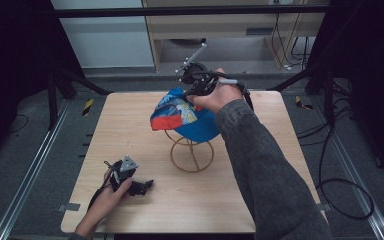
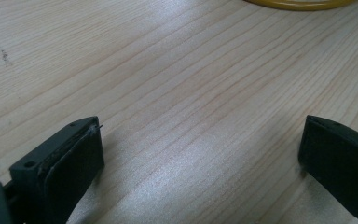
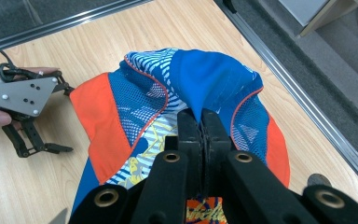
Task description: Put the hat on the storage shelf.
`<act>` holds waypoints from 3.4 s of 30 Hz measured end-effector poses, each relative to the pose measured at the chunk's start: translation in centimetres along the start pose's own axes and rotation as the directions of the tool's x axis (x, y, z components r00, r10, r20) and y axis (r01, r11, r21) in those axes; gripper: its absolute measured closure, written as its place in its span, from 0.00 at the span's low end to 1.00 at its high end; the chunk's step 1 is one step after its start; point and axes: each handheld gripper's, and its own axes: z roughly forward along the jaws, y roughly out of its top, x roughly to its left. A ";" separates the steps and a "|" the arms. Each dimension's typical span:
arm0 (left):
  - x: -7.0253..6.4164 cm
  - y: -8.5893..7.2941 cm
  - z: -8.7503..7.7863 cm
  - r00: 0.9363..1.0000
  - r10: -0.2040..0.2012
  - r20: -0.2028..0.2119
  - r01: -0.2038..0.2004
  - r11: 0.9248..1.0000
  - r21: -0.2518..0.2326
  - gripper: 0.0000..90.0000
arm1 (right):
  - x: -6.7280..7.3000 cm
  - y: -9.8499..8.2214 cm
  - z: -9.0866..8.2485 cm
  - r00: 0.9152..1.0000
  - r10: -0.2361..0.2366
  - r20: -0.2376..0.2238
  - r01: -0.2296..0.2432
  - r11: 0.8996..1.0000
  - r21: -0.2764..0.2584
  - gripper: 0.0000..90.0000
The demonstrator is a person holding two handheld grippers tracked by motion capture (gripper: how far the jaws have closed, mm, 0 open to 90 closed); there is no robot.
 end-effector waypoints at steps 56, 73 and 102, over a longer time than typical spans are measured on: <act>0.0 0.0 0.0 1.000 0.000 0.002 0.000 1.000 0.001 0.00 | 0.0 -1.5 -1.3 0.997 0.072 0.013 -0.071 0.997 -0.029 0.48; 0.0 0.0 0.0 1.000 0.000 0.002 0.000 1.000 0.001 0.00 | 0.2 -2.8 -2.7 0.994 0.108 0.018 -0.105 0.990 -0.094 0.39; 0.0 0.0 0.0 1.000 0.001 0.001 -0.001 1.000 0.001 0.00 | -0.5 -7.0 -7.4 0.973 0.216 0.080 -0.194 0.956 -0.220 0.07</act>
